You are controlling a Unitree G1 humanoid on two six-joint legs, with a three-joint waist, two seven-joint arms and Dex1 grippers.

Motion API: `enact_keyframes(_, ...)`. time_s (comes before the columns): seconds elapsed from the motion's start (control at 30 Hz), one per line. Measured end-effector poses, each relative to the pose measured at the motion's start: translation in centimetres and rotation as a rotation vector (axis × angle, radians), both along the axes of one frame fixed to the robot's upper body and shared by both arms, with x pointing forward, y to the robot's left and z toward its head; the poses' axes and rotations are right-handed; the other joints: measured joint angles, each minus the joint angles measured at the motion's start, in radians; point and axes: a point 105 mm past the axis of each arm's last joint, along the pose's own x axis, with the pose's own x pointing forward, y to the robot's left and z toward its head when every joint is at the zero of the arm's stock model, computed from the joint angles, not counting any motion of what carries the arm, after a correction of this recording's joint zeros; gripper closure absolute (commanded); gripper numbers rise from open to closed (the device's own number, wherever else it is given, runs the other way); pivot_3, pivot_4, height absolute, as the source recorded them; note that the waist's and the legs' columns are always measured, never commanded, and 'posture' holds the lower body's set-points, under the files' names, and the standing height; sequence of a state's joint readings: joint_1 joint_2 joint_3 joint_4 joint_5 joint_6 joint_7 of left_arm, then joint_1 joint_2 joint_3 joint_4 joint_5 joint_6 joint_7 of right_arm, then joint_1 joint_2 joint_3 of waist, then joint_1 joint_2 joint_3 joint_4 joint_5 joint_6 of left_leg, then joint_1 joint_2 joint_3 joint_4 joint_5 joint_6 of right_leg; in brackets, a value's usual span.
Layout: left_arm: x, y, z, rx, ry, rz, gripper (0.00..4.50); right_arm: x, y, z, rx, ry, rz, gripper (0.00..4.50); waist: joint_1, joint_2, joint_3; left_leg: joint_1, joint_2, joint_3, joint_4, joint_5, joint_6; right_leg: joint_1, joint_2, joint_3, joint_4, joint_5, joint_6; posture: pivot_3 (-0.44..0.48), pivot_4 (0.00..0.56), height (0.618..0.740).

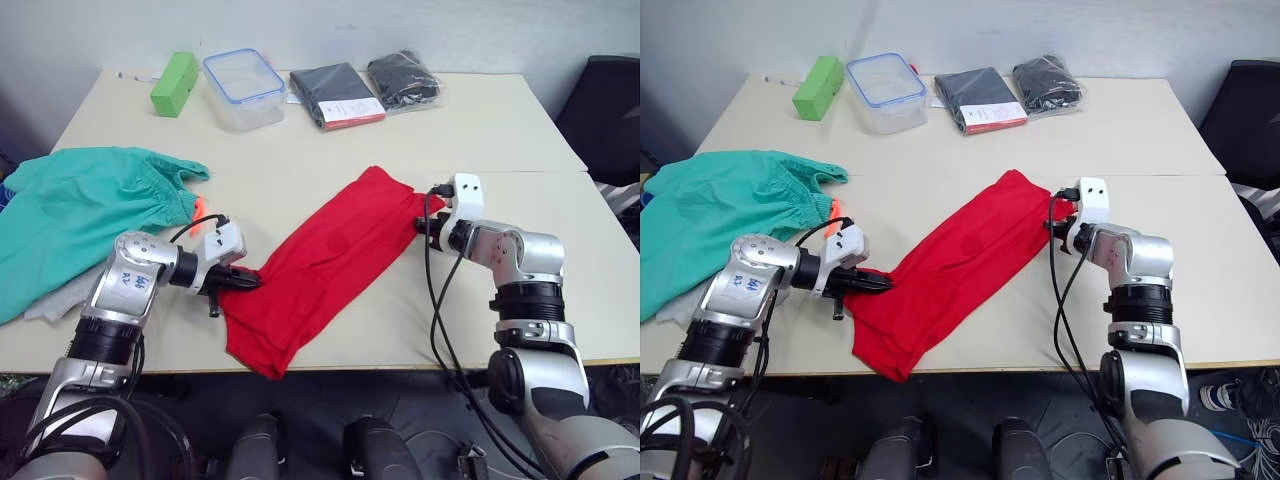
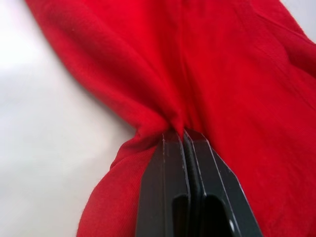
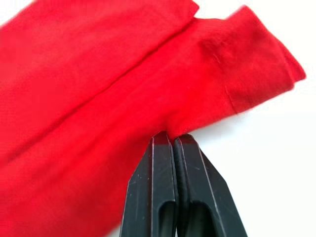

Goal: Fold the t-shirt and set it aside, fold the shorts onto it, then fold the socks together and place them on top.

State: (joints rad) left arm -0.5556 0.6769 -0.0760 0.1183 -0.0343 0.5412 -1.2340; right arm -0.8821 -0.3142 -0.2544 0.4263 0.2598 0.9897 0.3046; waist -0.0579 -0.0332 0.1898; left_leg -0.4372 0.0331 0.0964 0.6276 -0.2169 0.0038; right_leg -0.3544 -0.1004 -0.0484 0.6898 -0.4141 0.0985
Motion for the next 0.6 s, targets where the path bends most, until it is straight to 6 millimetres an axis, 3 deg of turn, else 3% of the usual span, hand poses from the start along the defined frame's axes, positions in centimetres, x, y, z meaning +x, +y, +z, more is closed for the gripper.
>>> enact_keyframes(0.1,-0.3,-0.1,0.0,-0.026,0.009,0.056,4.5,0.3,1.9,0.3,-0.044,-0.01,0.063,4.48,0.002,0.001,0.001,-0.001,0.0,0.0,-0.001,0.0,0.0,-0.001,0.0,0.0,0.0,0.0,0.0,0.0,0.15,0.74)
enact_keyframes(0.23,-0.6,-0.3,0.0,-0.062,0.033,0.12,4.5,1.4,2.7,0.7,-0.133,-0.037,0.092,4.48,0.002,0.001,0.001,-0.001,-0.001,0.0,-0.001,0.0,0.0,-0.001,0.0,0.0,0.0,0.0,0.0,0.0,0.15,0.74)
enact_keyframes(0.6,-2.8,-1.0,-0.7,-0.111,0.049,0.219,4.5,4.5,1.5,1.3,-0.373,-0.116,0.087,4.48,0.001,0.002,0.001,0.0,-0.001,0.0,-0.002,0.0,0.0,-0.001,0.0,0.0,0.0,0.0,0.0,0.0,0.15,0.74)
